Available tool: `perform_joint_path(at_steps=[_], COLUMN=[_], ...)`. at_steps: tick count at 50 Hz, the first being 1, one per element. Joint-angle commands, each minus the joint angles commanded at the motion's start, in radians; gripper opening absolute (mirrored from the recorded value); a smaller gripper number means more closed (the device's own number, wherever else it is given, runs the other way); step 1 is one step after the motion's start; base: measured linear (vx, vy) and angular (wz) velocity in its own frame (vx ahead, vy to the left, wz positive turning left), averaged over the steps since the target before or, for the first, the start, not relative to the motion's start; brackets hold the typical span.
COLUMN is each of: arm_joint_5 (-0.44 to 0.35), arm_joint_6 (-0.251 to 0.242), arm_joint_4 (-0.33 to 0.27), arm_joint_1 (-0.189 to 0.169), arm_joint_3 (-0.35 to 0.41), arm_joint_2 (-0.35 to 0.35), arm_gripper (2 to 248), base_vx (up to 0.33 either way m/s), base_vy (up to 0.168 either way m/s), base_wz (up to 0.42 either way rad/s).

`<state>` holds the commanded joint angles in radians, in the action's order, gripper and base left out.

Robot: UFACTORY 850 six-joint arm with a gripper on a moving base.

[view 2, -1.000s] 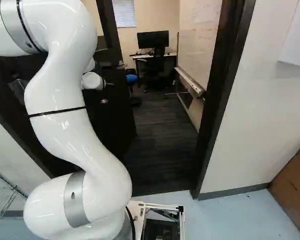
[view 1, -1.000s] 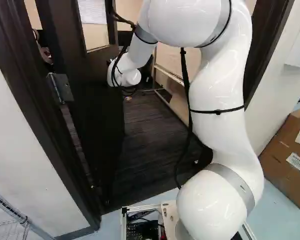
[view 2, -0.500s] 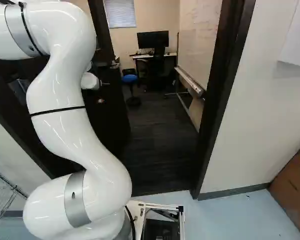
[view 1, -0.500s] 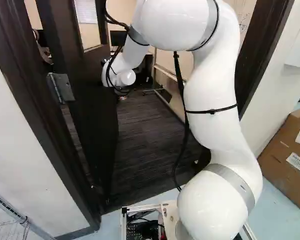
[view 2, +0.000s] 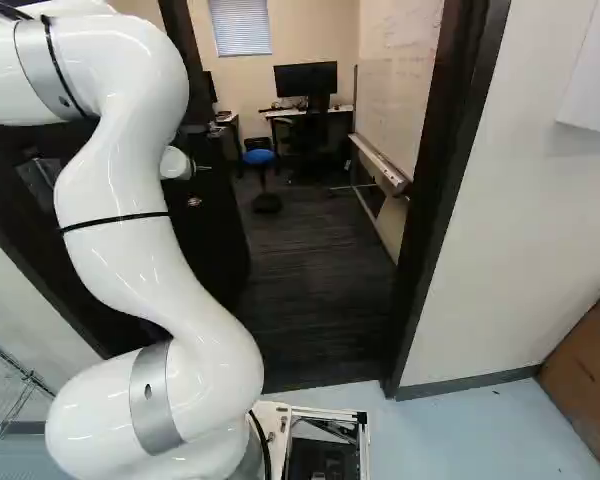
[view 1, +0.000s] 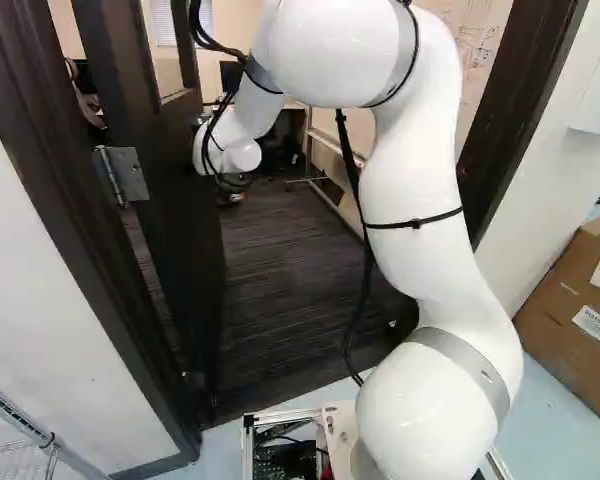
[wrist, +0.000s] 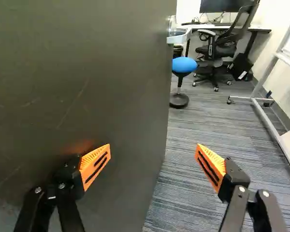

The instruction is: Open the door and move inside

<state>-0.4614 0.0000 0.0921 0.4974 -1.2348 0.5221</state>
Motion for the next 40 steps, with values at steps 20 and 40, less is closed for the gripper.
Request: perform_joint_path(at_steps=[20, 40], arm_joint_5=[0.000, 0.000], arm_joint_6=[0.000, 0.000], arm_joint_4=[-0.039, -0.079], arm_joint_1=[0.028, 0.055], arm_joint_3=[-0.039, -0.080], arm_joint_2=[0.030, 0.062], arm_gripper=[247, 247], base_vx=[0.000, 0.000], base_vy=[0.000, 0.000], base_wz=[0.000, 0.000])
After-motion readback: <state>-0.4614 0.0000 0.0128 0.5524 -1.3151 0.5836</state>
